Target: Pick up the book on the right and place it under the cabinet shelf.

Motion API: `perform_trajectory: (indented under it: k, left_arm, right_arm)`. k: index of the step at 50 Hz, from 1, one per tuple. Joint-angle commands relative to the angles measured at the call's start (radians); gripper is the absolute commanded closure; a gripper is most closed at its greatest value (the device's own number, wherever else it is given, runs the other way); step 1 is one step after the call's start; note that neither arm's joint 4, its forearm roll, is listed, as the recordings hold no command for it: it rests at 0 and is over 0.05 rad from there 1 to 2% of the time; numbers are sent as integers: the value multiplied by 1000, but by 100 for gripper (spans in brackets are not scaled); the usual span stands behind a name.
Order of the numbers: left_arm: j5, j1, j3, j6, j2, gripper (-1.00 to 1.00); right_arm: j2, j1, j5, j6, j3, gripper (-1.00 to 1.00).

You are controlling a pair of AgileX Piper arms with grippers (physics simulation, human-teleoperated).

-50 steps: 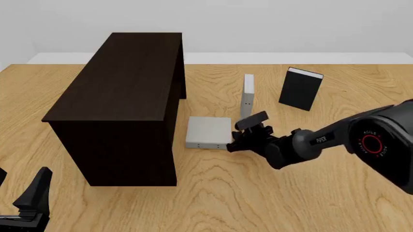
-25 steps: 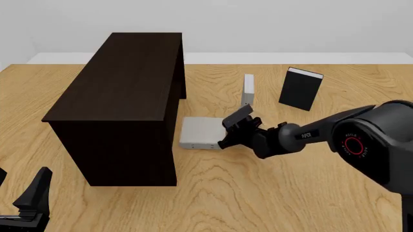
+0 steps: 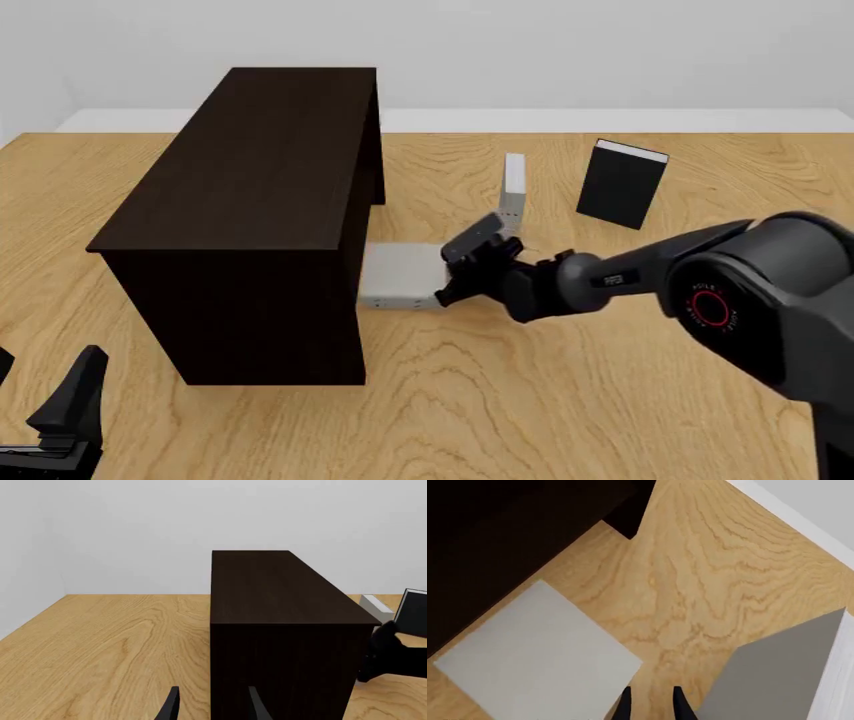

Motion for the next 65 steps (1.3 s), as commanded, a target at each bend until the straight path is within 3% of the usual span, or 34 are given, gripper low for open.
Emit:
perform_trajectory:
  k: [1,49,65]
  left_arm:
    - [0,0,0,0,0,-100]
    - [0,0,0,0,0,-100]
    - [0,0,0,0,0,-100]
  right_arm:
    - [33,92,19,354,-80,-100]
    - [116,189,180,341,-318,-100]
    - [72,158,135,338,-248,-100]
